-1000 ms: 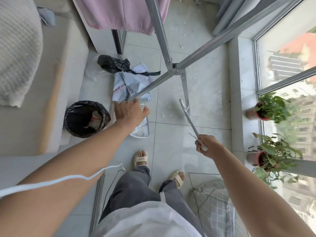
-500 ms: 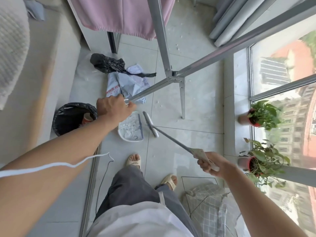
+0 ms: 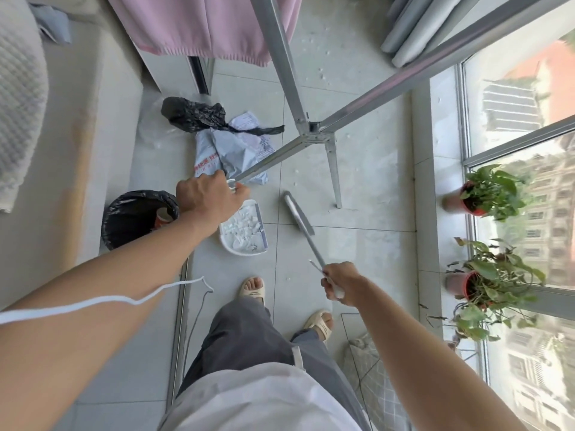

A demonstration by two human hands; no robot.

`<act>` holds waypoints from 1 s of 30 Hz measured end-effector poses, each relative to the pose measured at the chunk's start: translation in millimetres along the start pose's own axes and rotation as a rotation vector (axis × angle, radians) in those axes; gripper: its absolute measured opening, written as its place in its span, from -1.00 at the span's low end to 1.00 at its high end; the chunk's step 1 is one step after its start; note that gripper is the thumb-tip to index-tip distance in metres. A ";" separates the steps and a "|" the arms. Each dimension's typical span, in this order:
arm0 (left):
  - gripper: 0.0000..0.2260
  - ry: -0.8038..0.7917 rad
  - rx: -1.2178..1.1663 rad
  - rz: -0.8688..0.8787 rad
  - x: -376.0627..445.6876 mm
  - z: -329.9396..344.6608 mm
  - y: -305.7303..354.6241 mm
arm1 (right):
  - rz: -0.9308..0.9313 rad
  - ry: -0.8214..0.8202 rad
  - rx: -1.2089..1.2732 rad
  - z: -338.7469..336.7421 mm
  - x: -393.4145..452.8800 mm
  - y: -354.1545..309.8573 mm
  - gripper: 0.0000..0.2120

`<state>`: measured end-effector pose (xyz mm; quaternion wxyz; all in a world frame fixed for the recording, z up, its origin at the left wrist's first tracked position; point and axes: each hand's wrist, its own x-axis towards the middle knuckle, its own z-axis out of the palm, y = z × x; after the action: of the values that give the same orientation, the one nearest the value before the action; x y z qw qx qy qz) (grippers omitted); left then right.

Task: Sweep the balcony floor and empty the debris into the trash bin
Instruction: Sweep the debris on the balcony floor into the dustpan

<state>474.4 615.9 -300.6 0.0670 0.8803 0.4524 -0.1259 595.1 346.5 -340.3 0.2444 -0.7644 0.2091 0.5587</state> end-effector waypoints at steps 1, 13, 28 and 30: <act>-0.56 0.004 0.000 -0.002 1.4 -0.4 0.4 | 0.008 -0.019 -0.048 -3.7 -4.5 3.3 -0.88; -0.52 0.006 -0.010 0.004 13.2 0.3 5.4 | -0.071 -0.046 0.206 -96.7 -28.9 -5.3 -0.83; -0.55 -0.020 0.007 -0.029 -0.8 5.5 -7.1 | -0.180 0.043 -0.144 24.0 36.6 -83.1 -0.92; -0.56 -0.016 0.002 -0.026 1.4 3.7 -1.7 | -0.088 0.065 -0.216 17.6 23.7 -65.4 -0.95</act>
<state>473.3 617.1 -304.5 0.0682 0.8734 0.4632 -0.1343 627.5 408.0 -358.3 0.1778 -0.8125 0.1219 0.5417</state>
